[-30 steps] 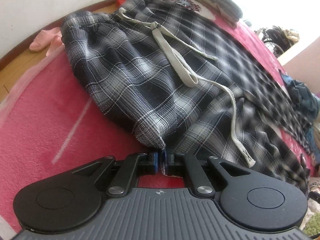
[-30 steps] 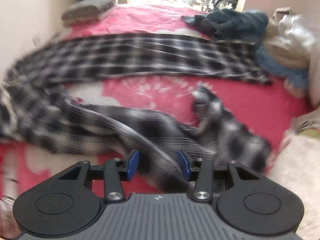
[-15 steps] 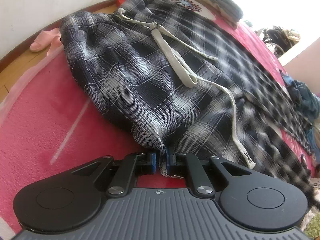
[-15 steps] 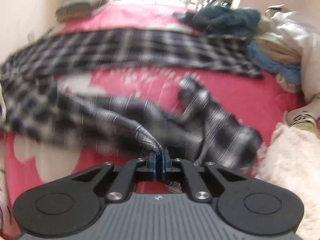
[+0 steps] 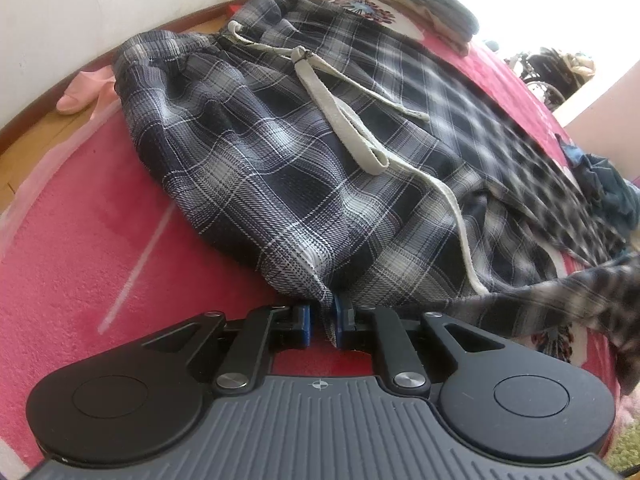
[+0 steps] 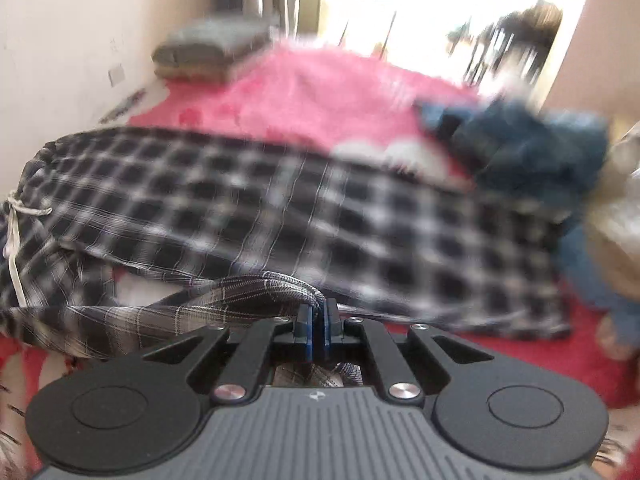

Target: Fold clothes

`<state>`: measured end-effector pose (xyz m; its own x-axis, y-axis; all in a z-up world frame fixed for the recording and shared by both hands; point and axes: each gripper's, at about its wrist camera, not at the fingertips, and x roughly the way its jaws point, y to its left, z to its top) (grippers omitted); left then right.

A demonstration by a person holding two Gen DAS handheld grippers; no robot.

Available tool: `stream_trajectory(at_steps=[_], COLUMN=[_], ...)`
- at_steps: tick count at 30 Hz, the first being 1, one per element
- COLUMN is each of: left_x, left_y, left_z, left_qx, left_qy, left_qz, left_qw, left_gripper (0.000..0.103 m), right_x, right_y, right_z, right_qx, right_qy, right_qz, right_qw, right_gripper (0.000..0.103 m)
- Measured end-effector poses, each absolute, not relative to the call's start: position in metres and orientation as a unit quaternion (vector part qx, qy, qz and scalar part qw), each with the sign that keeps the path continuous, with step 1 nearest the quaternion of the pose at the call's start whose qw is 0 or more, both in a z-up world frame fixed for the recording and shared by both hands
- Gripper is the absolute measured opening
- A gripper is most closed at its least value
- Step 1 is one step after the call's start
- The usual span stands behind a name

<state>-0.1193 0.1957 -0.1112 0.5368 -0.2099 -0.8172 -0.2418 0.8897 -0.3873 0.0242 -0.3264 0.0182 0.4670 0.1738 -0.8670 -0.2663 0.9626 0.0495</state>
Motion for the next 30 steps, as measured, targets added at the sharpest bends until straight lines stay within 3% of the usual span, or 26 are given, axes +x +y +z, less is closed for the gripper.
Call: stream_trajectory(at_steps=[6,8,10,12,14,16,19,22,24,25,26,27,30], left_x=[-0.119,-0.118,-0.118,-0.118,-0.119,-0.12,-0.12,-0.12,-0.12,-0.121,-0.121,-0.121,-0.121], left_y=[0.201,0.203,0.204,0.204,0.204,0.204,0.203,0.203,0.203,0.202,0.202,0.201,0.201], left_z=[-0.113,-0.114,-0.115,-0.115,-0.115,-0.115,-0.116,-0.115,-0.115,-0.115,-0.115,-0.115,-0.114], left_qx=[-0.254,-0.258,-0.262,-0.263,-0.264,-0.265,-0.268,-0.27,-0.271,-0.271,-0.27,-0.27,-0.269], left_qy=[0.485,0.486,0.487,0.488,0.486,0.485,0.483,0.483,0.482,0.481,0.48,0.479,0.478], left_qz=[0.004,0.002,0.001,0.001,0.002,0.005,0.008,0.012,0.015,0.016,0.016,0.017,0.018], left_qw=[0.837,0.835,0.833,0.833,0.833,0.833,0.833,0.833,0.833,0.834,0.834,0.835,0.836], left_gripper=[0.012,0.012,0.012,0.012,0.012,0.012,0.013,0.013,0.013,0.013,0.013,0.013,0.013], right_x=[0.095,0.096,0.083,0.064,0.043,0.022,-0.01,-0.037,-0.053,-0.058,-0.06,-0.059,-0.045], right_y=[-0.375,-0.403,-0.436,-0.461,-0.469,-0.465,-0.447,-0.426,-0.415,-0.41,-0.408,-0.411,-0.435], right_z=[-0.061,-0.071,-0.073,-0.064,-0.047,-0.031,-0.019,-0.026,-0.041,-0.049,-0.054,-0.053,-0.016], right_qx=[0.168,0.261,0.364,0.401,0.365,0.29,0.159,0.057,0.008,-0.017,-0.033,-0.032,0.034], right_qy=[0.56,0.532,0.488,0.455,0.447,0.465,0.503,0.543,0.575,0.591,0.603,0.603,0.552], right_qz=[0.097,0.072,0.04,0.025,0.025,0.04,0.085,0.114,0.112,0.104,0.096,0.089,0.078], right_qw=[0.805,0.802,0.792,0.795,0.816,0.836,0.846,0.83,0.811,0.799,0.792,0.792,0.83], right_gripper=[0.015,0.019,0.033,0.033,0.041,0.063,0.083,0.088,0.082,0.052,0.036,0.01,0.007])
